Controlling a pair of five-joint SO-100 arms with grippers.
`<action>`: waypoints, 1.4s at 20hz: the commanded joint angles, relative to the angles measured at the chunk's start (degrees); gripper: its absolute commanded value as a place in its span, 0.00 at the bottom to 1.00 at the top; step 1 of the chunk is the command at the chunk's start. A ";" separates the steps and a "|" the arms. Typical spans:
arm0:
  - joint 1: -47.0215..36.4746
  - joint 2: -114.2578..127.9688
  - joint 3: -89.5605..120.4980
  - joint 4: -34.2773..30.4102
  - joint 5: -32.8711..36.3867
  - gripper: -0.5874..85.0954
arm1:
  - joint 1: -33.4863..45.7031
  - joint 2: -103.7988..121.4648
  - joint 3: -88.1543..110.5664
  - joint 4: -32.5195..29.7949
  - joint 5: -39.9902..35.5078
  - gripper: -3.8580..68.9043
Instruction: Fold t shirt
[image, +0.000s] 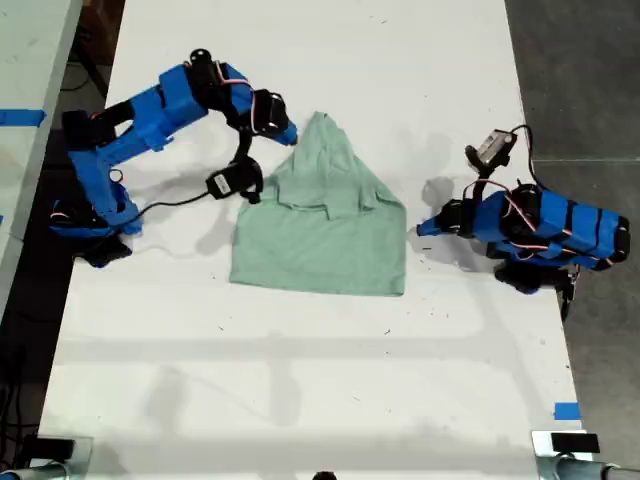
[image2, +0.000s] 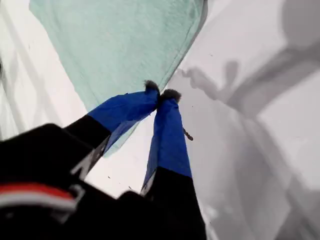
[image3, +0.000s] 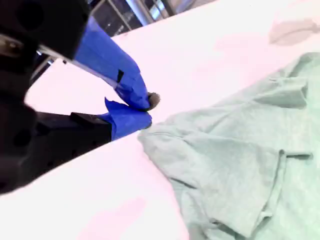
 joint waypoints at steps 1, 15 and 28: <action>-0.18 24.17 11.87 0.88 -0.97 0.00 | -0.88 0.88 2.90 0.00 0.00 0.08; 10.37 116.46 121.03 -29.53 -16.00 0.00 | -1.85 0.88 3.16 -1.32 -0.62 0.08; 8.88 116.46 120.76 -27.16 -17.31 0.01 | -1.58 0.88 3.08 -0.62 0.35 0.08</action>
